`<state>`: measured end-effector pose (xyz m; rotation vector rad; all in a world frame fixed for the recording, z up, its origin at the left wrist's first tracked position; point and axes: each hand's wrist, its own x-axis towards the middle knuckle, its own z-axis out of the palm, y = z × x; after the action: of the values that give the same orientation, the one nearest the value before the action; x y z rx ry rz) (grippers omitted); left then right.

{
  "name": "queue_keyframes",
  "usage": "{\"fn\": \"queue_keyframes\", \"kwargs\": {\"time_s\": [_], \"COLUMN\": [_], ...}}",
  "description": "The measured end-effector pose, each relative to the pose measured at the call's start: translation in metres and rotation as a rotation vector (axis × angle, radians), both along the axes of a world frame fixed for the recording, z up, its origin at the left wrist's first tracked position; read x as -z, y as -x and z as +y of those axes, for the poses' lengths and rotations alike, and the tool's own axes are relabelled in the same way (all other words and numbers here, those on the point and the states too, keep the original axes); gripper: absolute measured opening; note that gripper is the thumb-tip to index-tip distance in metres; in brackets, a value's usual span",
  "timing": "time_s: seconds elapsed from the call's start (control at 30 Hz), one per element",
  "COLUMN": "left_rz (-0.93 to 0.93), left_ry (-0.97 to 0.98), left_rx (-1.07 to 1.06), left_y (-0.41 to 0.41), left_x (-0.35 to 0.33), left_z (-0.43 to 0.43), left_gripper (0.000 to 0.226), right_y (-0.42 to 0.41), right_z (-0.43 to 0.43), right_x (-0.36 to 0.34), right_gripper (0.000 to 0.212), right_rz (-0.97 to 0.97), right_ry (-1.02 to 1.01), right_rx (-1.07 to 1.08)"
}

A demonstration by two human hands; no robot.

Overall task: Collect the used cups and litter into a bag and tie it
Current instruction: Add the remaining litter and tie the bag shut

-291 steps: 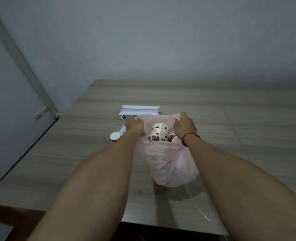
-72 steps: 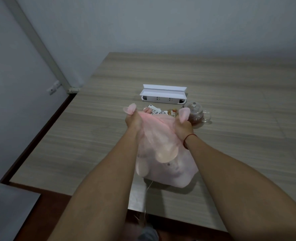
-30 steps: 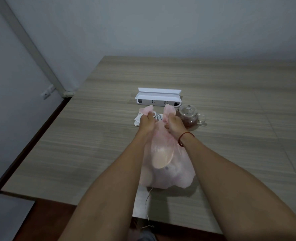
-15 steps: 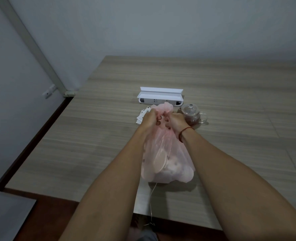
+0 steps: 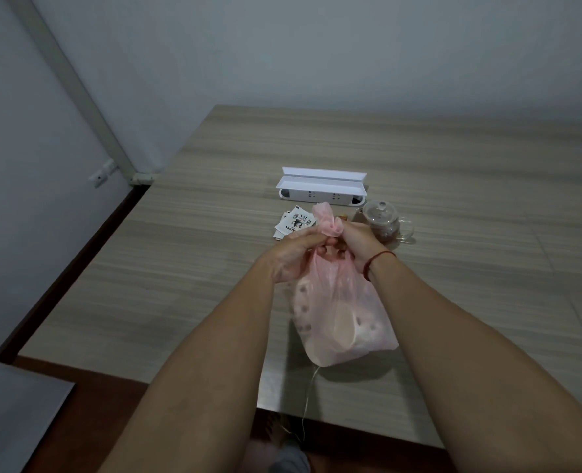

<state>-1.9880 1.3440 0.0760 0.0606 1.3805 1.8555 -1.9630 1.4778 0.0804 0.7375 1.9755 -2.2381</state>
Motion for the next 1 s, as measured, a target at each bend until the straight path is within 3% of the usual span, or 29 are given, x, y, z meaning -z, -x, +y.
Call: {"fn": "queue_keyframes", "kwargs": {"time_s": [0.1,0.27,0.4,0.47,0.57,0.67,0.77,0.87,1.0], "left_rz": [-0.047,-0.008,0.073,0.056,-0.049,0.028,0.125,0.140,0.042], "left_ry": [-0.053,0.060,0.183,0.150,0.133,0.297,0.417,0.378,0.159], "left_rx": [-0.030,-0.221,-0.243,-0.226,-0.231,-0.316,-0.378,-0.408,-0.307], "left_y": [-0.003,0.000,0.003,0.003,0.005,0.008,0.009,0.009,0.002], "left_x": [0.001,-0.004,-0.008,-0.011,-0.009,-0.007,-0.010,-0.009,-0.011], "left_z": [0.001,0.006,0.007,0.006,0.003,0.006,0.009,0.013,0.007], "left_gripper": [0.005,0.014,0.017,0.005,0.023,0.033,0.017,0.021,0.031], "right_y": [-0.001,0.002,-0.003,-0.001,0.002,0.003,0.000,0.001,0.001], "right_z": [-0.002,-0.017,-0.022,-0.021,-0.024,-0.029,-0.033,-0.034,-0.027], "right_x": [-0.003,-0.006,-0.003,0.002,0.009,0.014,0.015,0.010,0.004], "right_gripper": [0.024,0.073,0.047,0.050,0.058,0.058,0.060,0.064,0.063], "right_rz": [-0.026,0.029,0.087,0.092,0.103,0.140,0.179,0.144,0.077], "right_ry": [-0.005,0.050,-0.100,-0.128,-0.188,-0.370,-0.501,-0.574,-0.538], "right_rx": [-0.032,-0.107,-0.011,0.036,0.040,0.015,0.093,0.224,0.228]}}
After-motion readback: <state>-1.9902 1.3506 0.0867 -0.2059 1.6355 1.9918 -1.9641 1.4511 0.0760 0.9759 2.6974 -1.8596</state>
